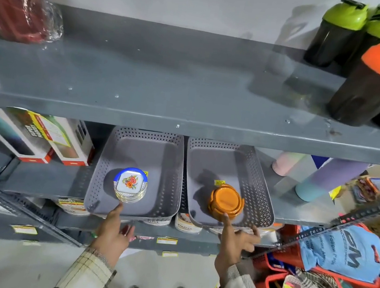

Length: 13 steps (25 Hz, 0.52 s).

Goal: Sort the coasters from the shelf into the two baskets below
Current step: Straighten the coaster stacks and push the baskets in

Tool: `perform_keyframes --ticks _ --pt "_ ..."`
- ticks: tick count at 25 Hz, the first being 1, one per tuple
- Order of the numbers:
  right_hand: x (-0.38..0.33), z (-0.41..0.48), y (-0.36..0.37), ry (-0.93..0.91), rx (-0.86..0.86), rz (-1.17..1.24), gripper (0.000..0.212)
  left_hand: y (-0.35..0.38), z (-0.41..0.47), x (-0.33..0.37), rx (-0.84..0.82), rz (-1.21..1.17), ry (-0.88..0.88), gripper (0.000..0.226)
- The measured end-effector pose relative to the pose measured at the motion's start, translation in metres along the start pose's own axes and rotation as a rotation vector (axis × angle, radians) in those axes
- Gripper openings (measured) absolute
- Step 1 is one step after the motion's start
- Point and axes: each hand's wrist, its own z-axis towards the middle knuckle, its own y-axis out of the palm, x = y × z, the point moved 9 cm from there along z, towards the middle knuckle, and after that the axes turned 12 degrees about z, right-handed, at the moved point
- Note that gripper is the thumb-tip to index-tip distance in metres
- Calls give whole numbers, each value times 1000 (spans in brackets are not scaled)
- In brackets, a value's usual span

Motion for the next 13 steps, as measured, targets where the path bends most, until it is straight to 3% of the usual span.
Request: perform_keyframes --ticks 5,10,13 --pt "-1 9 8 -17 -83 254 78 6 9 -4 -56 -133 -22 3" --pt "-6 6 16 39 -113 196 77 17 1 1 -64 -141 -27 6" --pt "-11 6 29 38 -153 172 80 28 -6 9 -64 -143 -12 18"
